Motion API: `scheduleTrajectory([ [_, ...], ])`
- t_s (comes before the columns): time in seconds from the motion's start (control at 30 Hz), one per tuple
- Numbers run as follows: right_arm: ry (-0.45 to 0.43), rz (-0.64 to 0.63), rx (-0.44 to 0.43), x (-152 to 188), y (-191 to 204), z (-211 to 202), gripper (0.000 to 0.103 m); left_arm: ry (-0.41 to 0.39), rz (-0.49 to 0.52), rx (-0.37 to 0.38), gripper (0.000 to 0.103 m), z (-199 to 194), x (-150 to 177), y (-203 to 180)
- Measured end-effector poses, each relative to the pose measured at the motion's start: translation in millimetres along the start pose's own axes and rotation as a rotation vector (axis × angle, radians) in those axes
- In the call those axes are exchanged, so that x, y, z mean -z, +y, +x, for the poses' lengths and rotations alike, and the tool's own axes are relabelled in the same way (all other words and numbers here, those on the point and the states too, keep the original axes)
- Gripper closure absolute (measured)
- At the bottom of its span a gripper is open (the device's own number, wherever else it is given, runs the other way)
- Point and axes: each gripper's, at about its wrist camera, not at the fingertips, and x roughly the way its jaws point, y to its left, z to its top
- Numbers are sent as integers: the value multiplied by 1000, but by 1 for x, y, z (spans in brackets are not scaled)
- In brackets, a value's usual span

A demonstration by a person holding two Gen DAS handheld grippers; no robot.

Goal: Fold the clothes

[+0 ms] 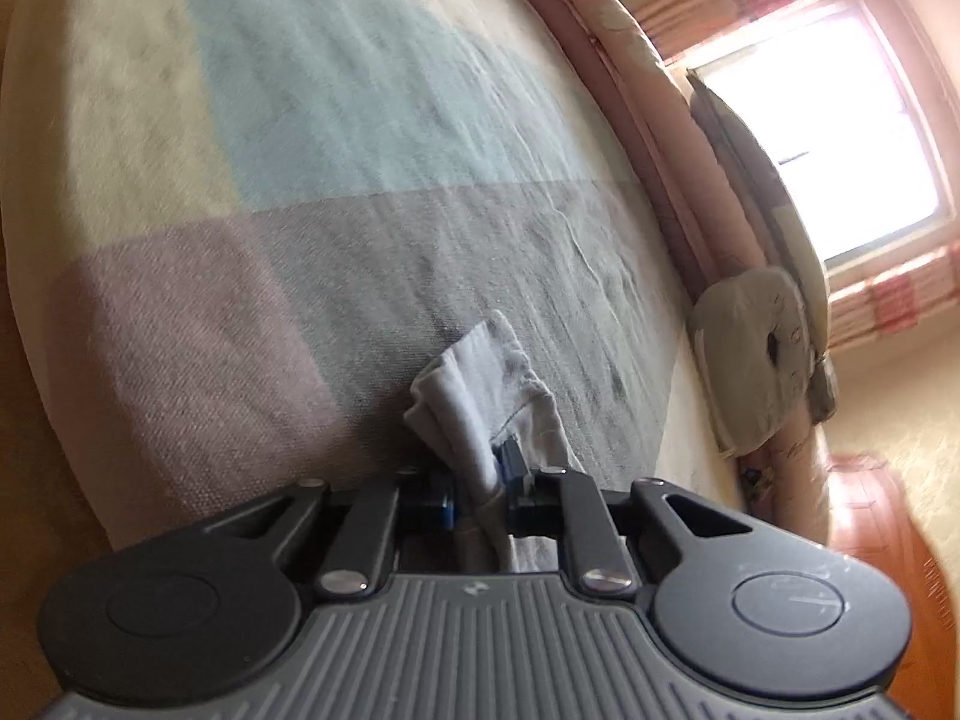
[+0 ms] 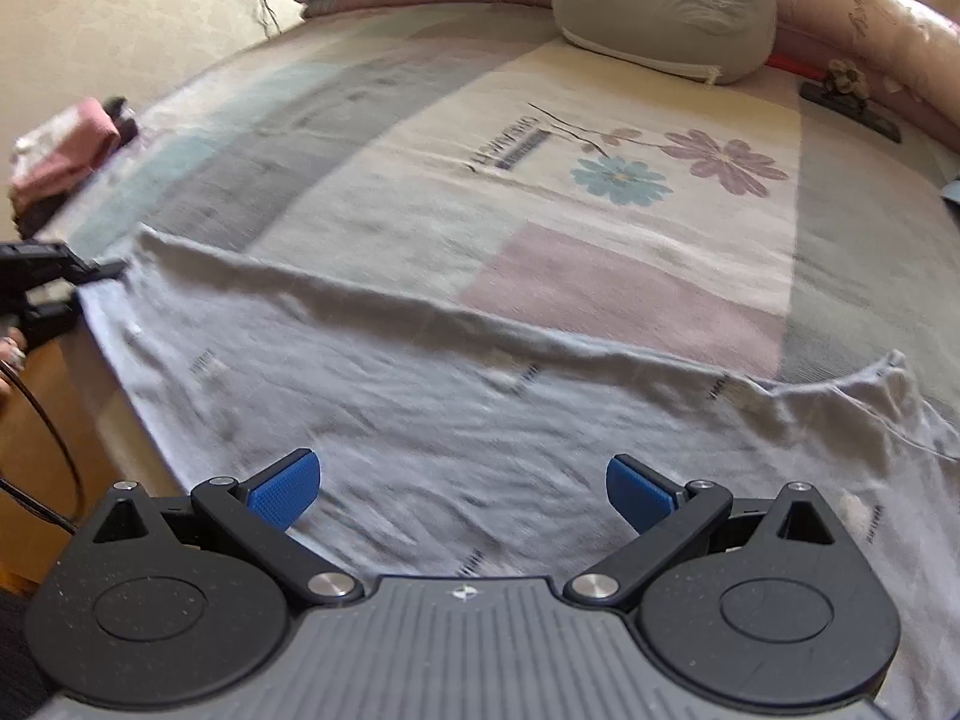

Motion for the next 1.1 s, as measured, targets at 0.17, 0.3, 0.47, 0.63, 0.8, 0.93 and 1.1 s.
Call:
scheduleTrajectory([
  [0.17, 13, 111, -230, -32, -1, 12, 0, -15, 158, -19, 90, -8, 2, -32],
  [0.3, 98, 233, -472, -63, 7, 45, 0, -30, 255, -10, 90, -17, 5, -48],
  [0.47, 222, 317, -659, -94, 28, 91, 0, -51, 310, 33, 90, -29, 7, -60],
  [0.63, 308, 392, -771, -108, 48, 129, 0, -67, 314, 78, 91, -36, 7, -66],
  [0.8, 311, 488, -782, -110, 56, 156, 0, -69, 303, 97, 90, -36, 7, -64],
  [0.93, 313, 513, -761, -112, 61, 174, 0, -62, 285, 122, 90, -35, 5, -62],
  [1.1, 288, 543, -726, -116, 61, 183, 0, -60, 279, 136, 90, -33, 5, -60],
])
